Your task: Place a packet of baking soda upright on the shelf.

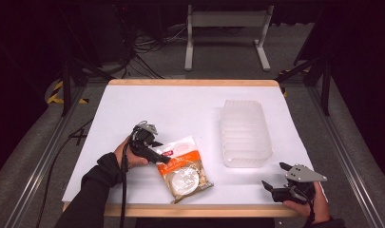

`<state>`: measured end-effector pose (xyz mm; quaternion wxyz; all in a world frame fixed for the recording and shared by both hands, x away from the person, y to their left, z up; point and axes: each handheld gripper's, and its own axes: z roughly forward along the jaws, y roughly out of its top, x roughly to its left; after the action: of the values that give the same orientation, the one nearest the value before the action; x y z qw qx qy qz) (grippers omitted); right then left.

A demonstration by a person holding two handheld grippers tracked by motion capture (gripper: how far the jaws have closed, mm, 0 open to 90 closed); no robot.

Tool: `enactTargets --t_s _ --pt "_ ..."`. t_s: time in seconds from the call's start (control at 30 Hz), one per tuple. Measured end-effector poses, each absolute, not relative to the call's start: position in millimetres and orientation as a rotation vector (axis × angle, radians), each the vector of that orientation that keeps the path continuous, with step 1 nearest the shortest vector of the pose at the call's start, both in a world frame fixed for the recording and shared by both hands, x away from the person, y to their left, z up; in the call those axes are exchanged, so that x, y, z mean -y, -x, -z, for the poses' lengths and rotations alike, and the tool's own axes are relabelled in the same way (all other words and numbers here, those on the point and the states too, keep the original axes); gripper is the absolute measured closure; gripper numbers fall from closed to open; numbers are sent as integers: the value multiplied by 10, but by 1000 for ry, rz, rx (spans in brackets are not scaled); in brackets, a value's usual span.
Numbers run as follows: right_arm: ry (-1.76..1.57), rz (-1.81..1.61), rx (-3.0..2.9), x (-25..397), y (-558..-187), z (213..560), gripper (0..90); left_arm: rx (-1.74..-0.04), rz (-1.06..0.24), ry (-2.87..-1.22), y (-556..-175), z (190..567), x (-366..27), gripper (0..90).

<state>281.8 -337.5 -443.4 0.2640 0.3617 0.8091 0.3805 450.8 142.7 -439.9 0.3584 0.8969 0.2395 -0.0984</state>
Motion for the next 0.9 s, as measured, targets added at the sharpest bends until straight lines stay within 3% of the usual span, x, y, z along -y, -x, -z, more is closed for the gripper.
enactTargets --t_s 0.23,0.5,0.7,0.8,0.9 --pt "-979 -1044 -2189 3384 -2818 4433 94 -594 283 -2350 -4571 4366 -1267 235" --pt "-982 -1047 -2196 3393 -2817 4436 95 -606 329 -2347 -4566 4352 -1398 295" --pt "-983 -1041 -2209 3393 -2823 4439 96 -484 332 -2293 -4498 4216 -1483 553" --pt "-988 -1042 -2208 3399 -2828 4440 96 -572 276 -2353 -4524 4261 -1442 462" --pt "-986 -1041 -2209 3400 -2820 4439 97 -530 327 -2363 -4512 4298 -1428 494"
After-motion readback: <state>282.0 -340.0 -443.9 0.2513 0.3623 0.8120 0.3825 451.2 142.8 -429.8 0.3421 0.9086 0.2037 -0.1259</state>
